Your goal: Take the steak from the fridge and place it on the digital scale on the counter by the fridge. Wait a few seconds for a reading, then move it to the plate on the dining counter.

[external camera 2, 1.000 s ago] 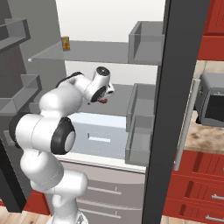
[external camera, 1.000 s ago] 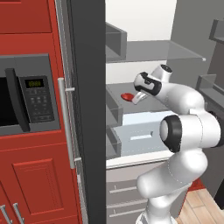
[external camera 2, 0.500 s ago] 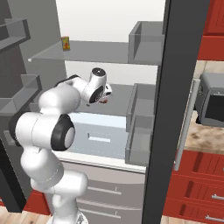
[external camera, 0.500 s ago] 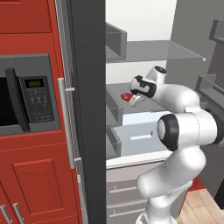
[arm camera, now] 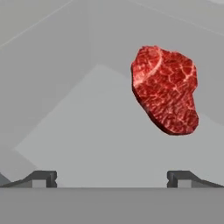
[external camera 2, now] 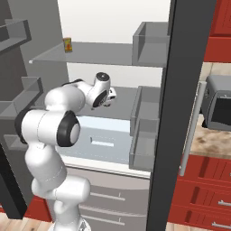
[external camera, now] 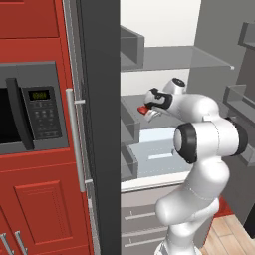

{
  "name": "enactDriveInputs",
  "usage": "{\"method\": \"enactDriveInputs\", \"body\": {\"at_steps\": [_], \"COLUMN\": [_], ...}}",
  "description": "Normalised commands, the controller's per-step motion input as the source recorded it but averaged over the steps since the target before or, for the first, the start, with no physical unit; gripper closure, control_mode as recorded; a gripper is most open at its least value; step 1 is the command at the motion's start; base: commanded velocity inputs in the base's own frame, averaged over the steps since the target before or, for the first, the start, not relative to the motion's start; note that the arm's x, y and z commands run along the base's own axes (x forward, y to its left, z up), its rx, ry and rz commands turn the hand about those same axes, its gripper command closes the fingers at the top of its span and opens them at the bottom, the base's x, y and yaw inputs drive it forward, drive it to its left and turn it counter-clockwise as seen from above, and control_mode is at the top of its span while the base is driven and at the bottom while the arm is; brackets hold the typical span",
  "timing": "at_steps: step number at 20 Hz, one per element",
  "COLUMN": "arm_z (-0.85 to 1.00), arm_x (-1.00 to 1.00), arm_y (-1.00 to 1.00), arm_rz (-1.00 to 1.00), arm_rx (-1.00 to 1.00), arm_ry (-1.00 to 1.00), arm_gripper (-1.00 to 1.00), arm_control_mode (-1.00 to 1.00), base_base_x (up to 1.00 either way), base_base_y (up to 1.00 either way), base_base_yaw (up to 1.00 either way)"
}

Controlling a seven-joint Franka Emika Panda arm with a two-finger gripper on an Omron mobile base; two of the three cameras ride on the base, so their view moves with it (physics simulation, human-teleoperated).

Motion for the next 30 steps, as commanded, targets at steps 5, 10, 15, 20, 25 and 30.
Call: {"method": "enactDriveInputs", "body": {"at_steps": [5,10,15,20,25,30], "arm_z": [0.00,-0.01,-0.02,0.00,-0.17,-0.26], "arm_x": [0.27,0.27,0.36,0.26,0.01,0.01], "arm_y": [0.00,0.00,0.00,0.00,0.00,0.00], "arm_rz": [0.00,0.00,0.00,0.00,0.00,0.00], "arm_rx": [0.00,0.00,0.00,0.00,0.00,0.00], "arm_ry": [0.04,0.04,0.01,0.00,0.00,0.00], "arm_gripper": [-1.00,-1.00,-1.00,-1.00,-1.00,-1.00], "arm_control_mode": [-1.00,-1.00,-1.00,-1.00,-1.00,-1.00], "base_base_x": [0.00,0.00,0.00,0.00,0.00,0.00], "base_base_y": [0.00,0.00,0.00,0.00,0.00,0.00], "base_base_yaw": [0.00,0.00,0.00,0.00,0.00,0.00]}}
